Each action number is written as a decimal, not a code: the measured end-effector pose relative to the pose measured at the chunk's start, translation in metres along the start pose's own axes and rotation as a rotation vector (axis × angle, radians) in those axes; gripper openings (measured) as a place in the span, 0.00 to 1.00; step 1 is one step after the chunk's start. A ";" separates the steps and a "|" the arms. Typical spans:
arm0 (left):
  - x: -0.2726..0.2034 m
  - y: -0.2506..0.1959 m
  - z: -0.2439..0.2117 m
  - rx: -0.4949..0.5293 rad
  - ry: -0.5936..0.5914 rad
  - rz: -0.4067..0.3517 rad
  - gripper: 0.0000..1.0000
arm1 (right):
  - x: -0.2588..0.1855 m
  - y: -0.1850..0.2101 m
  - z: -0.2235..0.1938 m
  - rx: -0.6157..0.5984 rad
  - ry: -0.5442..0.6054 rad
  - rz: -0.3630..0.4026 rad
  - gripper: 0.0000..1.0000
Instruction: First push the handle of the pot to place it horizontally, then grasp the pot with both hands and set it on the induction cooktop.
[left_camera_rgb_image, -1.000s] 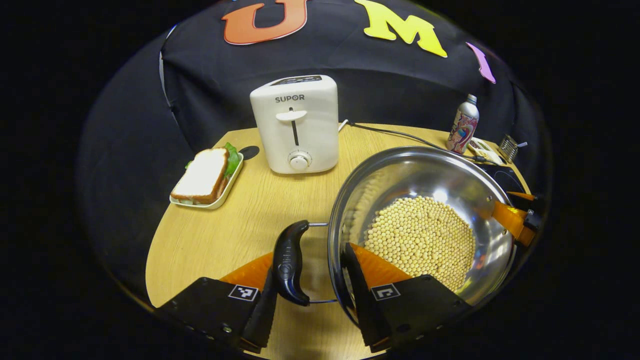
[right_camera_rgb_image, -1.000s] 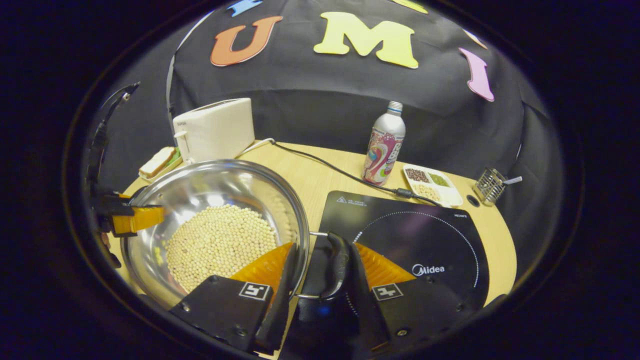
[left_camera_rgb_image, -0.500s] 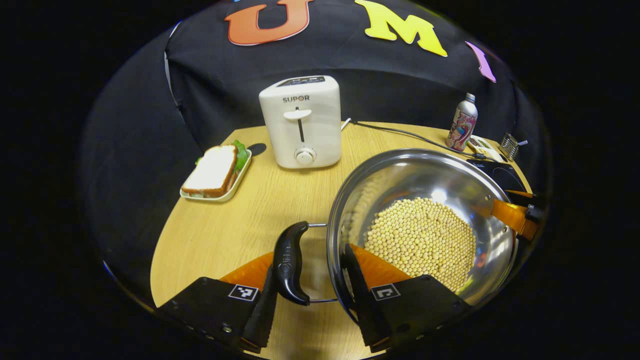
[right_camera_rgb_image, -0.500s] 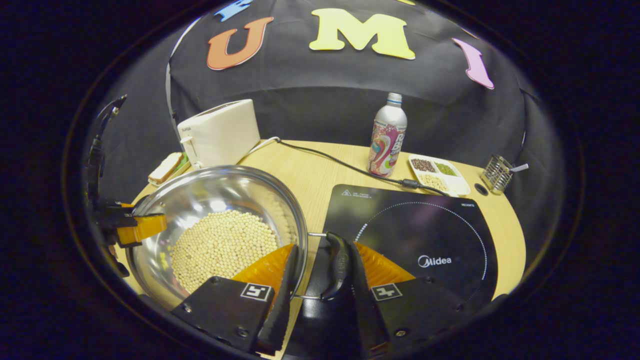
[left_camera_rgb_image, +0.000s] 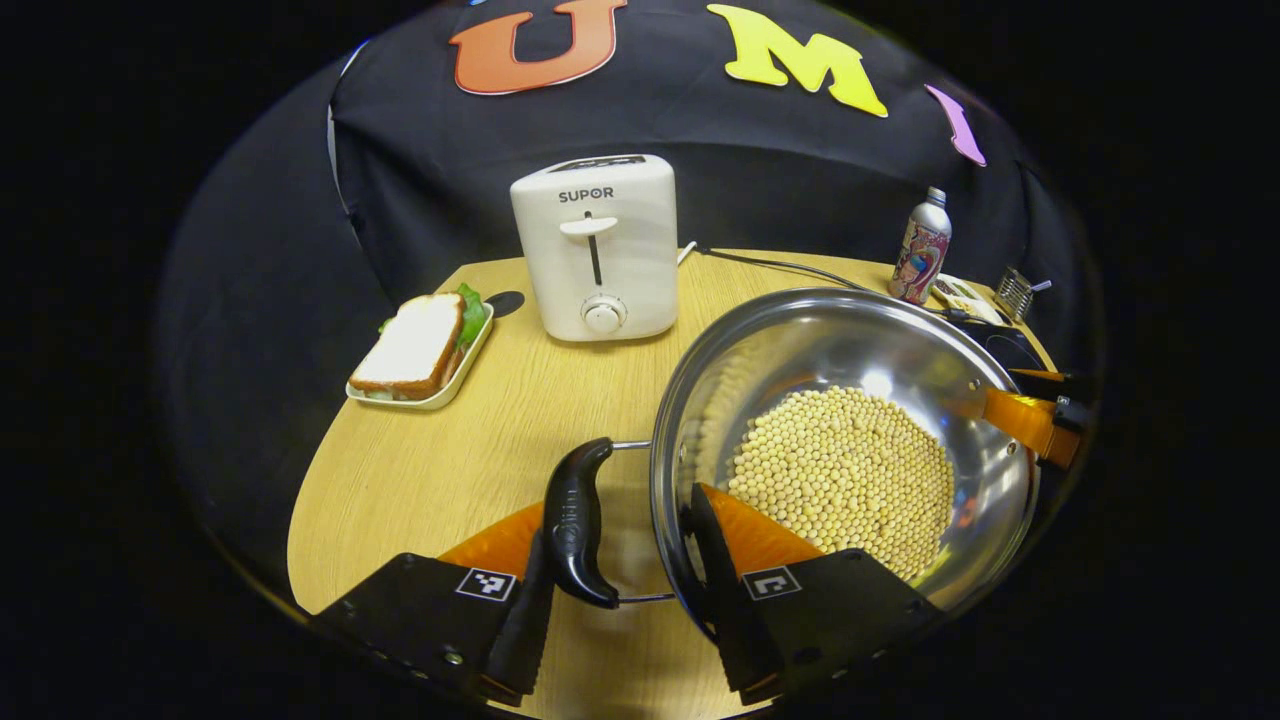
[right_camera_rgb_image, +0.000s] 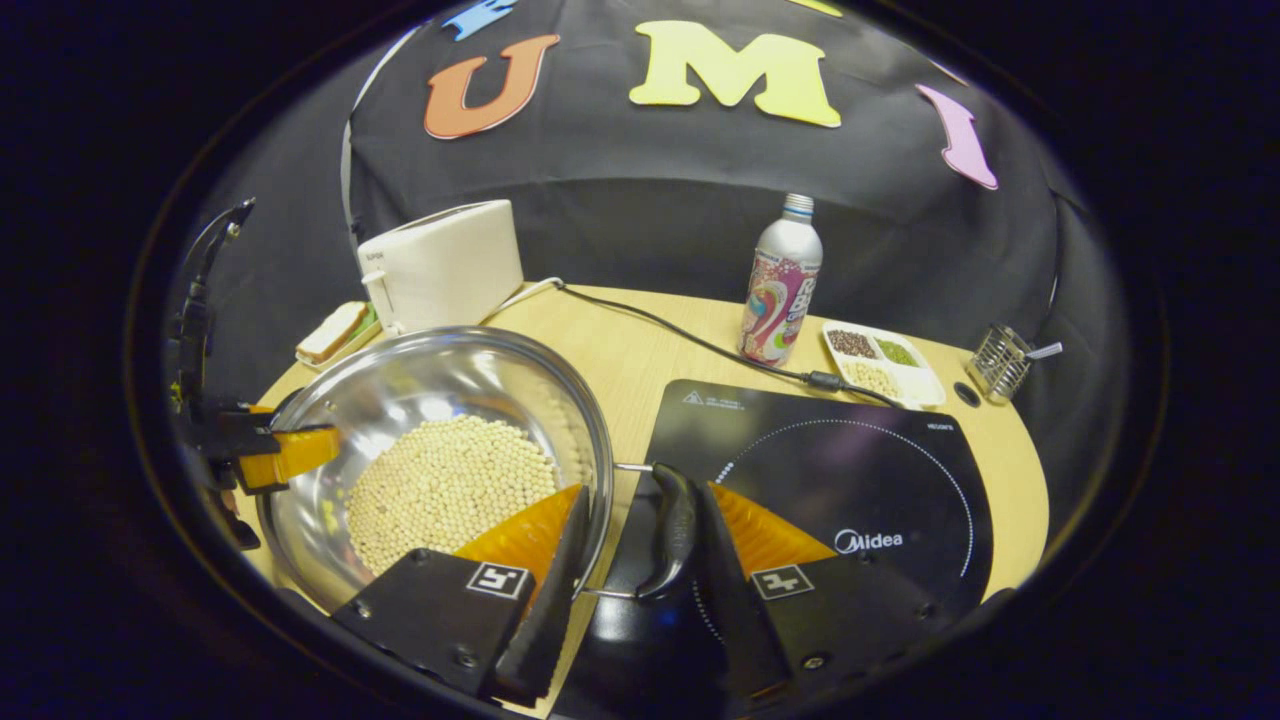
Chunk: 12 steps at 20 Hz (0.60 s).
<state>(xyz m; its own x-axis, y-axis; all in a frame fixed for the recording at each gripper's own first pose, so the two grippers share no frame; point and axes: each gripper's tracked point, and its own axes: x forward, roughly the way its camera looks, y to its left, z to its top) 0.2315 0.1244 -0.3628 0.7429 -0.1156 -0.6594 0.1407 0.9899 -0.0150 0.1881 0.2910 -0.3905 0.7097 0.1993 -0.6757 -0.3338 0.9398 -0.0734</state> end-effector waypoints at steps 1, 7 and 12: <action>0.000 0.000 0.001 0.001 -0.001 0.002 0.67 | 0.000 0.001 0.001 0.000 -0.003 0.010 0.70; 0.003 -0.001 0.006 -0.029 -0.037 0.003 0.67 | 0.000 0.000 0.002 0.053 0.010 0.021 0.58; -0.006 -0.003 0.005 -0.051 -0.006 0.015 0.66 | -0.007 -0.001 0.000 0.050 0.030 0.039 0.51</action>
<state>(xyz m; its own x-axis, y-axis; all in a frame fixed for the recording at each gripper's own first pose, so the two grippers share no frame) 0.2296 0.1217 -0.3547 0.7486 -0.1015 -0.6553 0.0963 0.9944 -0.0440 0.1834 0.2890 -0.3854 0.6779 0.2279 -0.6990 -0.3283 0.9445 -0.0104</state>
